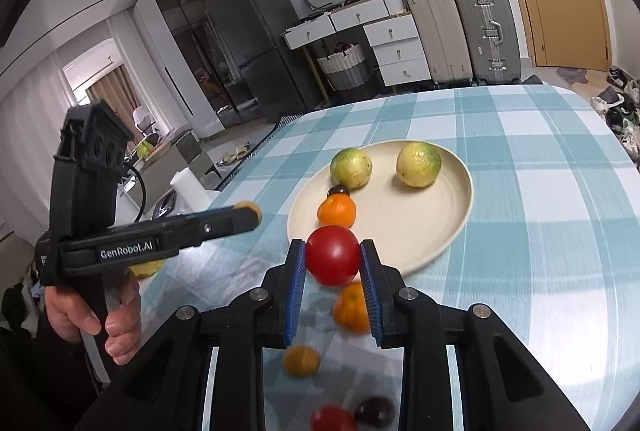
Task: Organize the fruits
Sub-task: 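Carry the tomato and kiwi onto the cream plate and open both tools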
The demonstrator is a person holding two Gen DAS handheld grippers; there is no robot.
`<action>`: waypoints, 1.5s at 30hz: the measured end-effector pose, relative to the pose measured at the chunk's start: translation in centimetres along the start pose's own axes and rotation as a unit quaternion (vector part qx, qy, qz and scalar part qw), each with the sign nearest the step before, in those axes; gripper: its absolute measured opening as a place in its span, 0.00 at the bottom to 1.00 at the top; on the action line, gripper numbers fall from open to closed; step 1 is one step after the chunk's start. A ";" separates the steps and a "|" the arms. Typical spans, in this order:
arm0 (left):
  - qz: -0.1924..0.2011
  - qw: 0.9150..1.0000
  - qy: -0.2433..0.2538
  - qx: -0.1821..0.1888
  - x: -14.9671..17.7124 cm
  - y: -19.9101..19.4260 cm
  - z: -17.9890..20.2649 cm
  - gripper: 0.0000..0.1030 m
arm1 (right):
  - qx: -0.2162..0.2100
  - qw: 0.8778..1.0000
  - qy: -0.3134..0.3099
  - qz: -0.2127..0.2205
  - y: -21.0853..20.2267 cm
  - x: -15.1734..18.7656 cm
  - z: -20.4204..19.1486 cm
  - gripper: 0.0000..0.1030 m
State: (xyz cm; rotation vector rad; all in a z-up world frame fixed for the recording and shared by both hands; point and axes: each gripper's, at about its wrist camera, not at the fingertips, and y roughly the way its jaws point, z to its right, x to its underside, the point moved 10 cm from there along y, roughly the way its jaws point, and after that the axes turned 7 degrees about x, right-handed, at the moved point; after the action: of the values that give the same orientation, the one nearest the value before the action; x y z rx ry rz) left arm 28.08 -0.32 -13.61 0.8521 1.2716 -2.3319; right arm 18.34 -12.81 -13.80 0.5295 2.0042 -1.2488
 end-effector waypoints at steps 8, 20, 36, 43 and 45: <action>-0.011 1.000 0.006 0.022 -5.3 3.7 -0.2 0.23 | -0.004 1.000 0.010 -0.016 3.1 -2.9 0.9 0.27; -0.062 0.997 -0.005 0.043 -9.7 11.5 -1.8 0.23 | 0.018 0.999 0.040 -0.022 7.9 -6.5 2.9 0.27; -0.102 0.989 -0.087 0.067 -8.7 16.7 -4.6 0.24 | 0.034 0.997 0.027 -0.057 11.9 -5.5 2.6 0.31; -0.094 0.991 -0.074 0.052 -8.8 15.3 -4.2 0.34 | 0.034 0.998 0.025 -0.043 10.9 -5.6 2.7 0.47; -0.086 0.992 -0.073 0.051 -9.0 14.5 -3.9 0.35 | 0.031 0.998 0.035 -0.042 10.4 -5.5 3.0 0.47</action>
State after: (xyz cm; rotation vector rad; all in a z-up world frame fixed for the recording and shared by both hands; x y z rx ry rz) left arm 44.27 -4.60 -18.55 0.6087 1.2150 -2.5618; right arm 29.95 -10.70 -16.84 0.5300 2.0699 -1.3655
